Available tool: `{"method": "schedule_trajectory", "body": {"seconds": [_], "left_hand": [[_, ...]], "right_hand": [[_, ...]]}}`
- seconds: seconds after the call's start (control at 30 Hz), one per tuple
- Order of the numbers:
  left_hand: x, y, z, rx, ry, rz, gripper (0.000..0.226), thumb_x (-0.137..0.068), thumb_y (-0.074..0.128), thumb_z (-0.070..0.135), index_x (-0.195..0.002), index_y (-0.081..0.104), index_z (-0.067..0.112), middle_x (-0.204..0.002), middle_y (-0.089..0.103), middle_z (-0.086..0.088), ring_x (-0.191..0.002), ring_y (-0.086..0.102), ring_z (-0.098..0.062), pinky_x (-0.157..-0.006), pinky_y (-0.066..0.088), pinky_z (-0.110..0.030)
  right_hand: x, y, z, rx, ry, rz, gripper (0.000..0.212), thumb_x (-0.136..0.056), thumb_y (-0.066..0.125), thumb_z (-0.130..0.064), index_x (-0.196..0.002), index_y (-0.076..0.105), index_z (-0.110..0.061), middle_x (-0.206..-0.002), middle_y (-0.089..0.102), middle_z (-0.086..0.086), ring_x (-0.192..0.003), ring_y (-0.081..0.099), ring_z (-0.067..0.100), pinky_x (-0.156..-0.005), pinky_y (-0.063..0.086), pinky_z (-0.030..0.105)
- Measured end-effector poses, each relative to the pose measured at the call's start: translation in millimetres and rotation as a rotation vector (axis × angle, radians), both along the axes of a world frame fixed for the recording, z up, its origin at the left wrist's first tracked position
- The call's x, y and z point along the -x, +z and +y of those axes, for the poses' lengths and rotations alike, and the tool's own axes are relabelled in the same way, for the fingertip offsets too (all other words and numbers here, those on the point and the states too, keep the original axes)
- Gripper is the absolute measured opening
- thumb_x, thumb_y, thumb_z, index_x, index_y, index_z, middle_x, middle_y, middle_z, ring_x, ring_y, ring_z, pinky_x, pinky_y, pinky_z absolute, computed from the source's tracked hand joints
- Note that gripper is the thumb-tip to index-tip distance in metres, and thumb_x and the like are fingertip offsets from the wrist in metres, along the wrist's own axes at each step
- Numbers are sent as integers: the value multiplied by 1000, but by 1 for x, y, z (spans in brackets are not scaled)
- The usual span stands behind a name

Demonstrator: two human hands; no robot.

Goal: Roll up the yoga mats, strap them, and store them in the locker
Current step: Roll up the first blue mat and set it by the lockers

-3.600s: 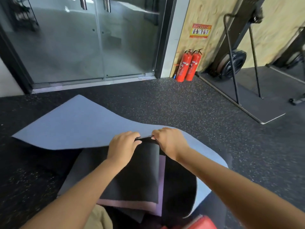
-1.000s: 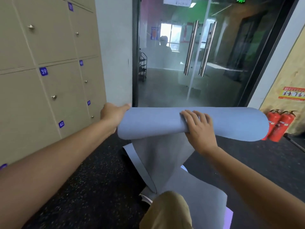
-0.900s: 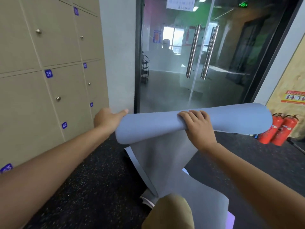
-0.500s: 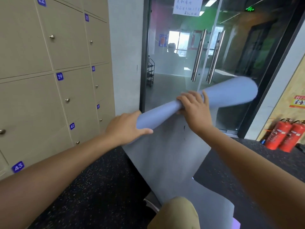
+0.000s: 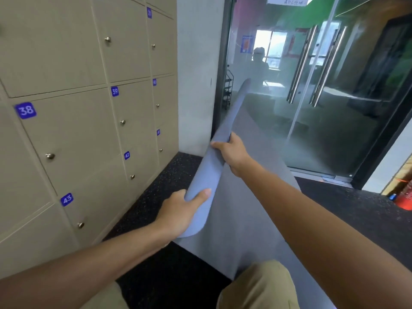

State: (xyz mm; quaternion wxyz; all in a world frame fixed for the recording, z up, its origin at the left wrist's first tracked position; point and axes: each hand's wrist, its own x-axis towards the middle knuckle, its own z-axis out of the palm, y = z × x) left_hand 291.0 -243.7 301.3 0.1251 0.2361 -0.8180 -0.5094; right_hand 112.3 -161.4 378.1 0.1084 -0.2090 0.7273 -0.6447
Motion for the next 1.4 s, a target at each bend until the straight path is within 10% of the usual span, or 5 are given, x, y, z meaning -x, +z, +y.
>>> {"method": "schedule_trajectory", "body": {"seconds": [0.23,0.43,0.83,1.03,1.4], "left_hand": [[-79,6,-77,225,126,43,59,-84,49,79,-122,58,34,-111,68,15,-96,67,-7,-89,51,-34],[-139,15,-159,487,188,141,33,-95,59,53,-123,58,34,-124,60,15,-93,64,-4,-81,50,-30],[-179,33,-236,1380,-230,70,87,-93,43,73,-162,25,24,-171,16,1,-158,12,-21,-126,14,-42],[-122,62,-239,1493,-464,99,53,-100,26,71,-87,42,22,-83,48,5,-84,48,-20,-84,40,-33],[-83,46,-211,1172,-102,21,49,-98,53,58,-82,53,12,-75,60,-3,-77,56,-30,-74,43,-42]], "right_hand": [[-42,10,-77,-303,387,234,19,-98,57,6,-95,65,-12,-89,70,-1,-68,69,3,-58,54,15],[-92,-13,-137,-398,674,291,23,-96,63,-1,-118,68,-5,-113,74,11,-100,73,25,-89,60,40],[-154,-28,-129,-513,1058,325,24,-96,68,-5,-120,67,-6,-111,75,11,-97,73,21,-87,60,39],[-147,-38,-97,-599,979,287,23,-93,73,-10,-104,66,-28,-93,73,-16,-86,70,3,-77,53,22],[-52,-30,-19,-1132,300,709,45,-85,77,-44,-117,61,-17,-116,64,6,-109,60,30,-85,50,39]]}}
